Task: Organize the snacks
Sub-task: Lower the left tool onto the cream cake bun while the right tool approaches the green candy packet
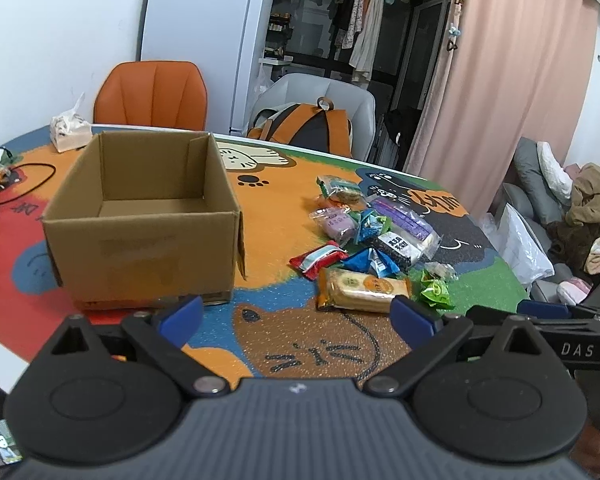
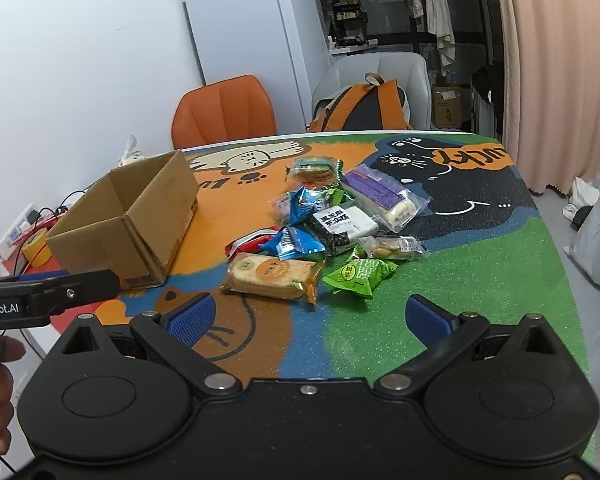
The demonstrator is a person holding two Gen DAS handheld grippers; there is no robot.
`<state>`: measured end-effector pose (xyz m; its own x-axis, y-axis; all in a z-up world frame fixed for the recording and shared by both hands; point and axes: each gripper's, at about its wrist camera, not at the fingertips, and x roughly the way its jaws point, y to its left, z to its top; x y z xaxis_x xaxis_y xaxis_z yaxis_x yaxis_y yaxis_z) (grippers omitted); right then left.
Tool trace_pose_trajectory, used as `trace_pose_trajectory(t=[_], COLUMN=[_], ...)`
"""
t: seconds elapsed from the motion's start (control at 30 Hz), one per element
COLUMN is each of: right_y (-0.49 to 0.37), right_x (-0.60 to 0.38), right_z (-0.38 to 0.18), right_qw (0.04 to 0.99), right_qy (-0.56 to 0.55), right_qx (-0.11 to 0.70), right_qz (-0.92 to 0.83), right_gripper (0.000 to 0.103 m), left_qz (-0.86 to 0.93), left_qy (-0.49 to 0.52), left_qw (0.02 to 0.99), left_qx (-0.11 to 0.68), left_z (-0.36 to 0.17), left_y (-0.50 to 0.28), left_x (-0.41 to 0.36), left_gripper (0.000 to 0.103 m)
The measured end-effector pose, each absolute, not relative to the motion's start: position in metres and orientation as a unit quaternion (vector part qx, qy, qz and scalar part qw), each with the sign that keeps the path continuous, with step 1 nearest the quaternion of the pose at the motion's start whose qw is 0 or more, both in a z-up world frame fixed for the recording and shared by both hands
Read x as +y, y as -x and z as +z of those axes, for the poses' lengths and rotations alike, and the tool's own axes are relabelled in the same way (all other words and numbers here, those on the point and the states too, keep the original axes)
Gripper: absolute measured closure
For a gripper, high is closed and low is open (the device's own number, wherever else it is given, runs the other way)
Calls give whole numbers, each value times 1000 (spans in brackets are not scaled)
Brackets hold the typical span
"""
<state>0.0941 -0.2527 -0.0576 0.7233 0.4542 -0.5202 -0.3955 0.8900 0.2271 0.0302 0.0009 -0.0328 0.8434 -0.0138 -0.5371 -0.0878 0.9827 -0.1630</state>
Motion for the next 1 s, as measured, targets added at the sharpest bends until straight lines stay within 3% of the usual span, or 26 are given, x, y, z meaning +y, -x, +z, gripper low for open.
trace_pose_trajectory(t=[0.43,0.73,1.0], right_y=[-130,-154,-173], right_x=[-250,-247,-245], right_z=[-75,-86,-99], right_qw=[926,921,913], right_qy=[-61,-71,-84], right_qx=[300,315,336], right_qz=[221,219,216], right_gripper=[23,29,44], left_qz=[19,22,18], left_qy=[99,99,110], left_qw=[954,956,953], left_qx=[282,275,280], left_z=[-51,-55,-62], left_y=[-63,-80,-97], left_x=[-7,-13,-20], left_gripper=[5,9,10])
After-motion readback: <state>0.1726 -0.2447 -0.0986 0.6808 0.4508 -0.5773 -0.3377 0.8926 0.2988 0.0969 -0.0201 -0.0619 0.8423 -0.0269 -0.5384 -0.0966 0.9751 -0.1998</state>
